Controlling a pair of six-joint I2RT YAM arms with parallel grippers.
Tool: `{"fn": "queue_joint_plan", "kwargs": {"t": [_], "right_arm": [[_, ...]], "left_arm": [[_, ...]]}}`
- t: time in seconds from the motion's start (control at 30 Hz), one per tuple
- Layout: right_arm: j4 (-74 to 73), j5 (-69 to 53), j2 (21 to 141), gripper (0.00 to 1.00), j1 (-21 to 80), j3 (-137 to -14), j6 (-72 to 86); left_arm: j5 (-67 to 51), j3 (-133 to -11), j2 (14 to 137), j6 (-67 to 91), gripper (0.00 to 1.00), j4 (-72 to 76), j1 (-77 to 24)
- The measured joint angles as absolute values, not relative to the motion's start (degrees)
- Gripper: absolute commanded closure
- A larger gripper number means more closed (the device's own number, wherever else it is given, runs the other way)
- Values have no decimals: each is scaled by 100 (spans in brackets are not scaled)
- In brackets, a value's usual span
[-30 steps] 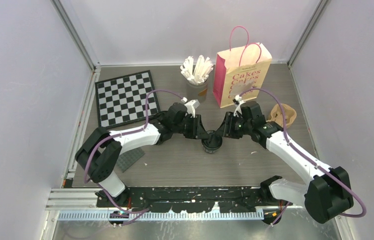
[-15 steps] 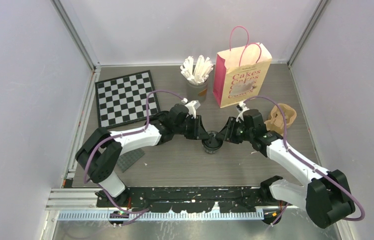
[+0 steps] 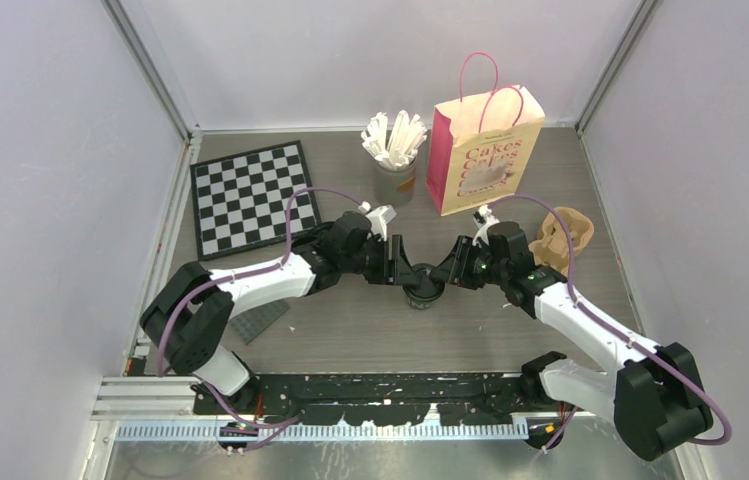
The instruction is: Pack the takeout coffee
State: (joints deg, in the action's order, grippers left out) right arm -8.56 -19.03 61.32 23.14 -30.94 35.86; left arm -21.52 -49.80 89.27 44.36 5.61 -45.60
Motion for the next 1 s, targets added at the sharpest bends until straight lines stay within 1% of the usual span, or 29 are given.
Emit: {"fn": "queue_joint_plan", "kwargs": {"t": [0.2, 0.4, 0.7, 1.0], "right_arm": [[-823, -1900, 6075, 62, 2318, -3050, 3588], [-836, -1898, 6023, 62, 2318, -3020, 3588], [-836, -1900, 6020, 62, 2318, -3020, 3586], [-862, -1900, 6003, 61, 2318, -3020, 3594]], "left_arm": [[-2318, -4980, 8799, 4429, 45, 327, -4512], [-2322, -4893, 8641, 4421, 45, 217, -4508], [-2650, -4504, 8707, 4753, 51, 862, -4410], [-2711, -4423, 8849, 4969, 60, 1201, -4370]]}}
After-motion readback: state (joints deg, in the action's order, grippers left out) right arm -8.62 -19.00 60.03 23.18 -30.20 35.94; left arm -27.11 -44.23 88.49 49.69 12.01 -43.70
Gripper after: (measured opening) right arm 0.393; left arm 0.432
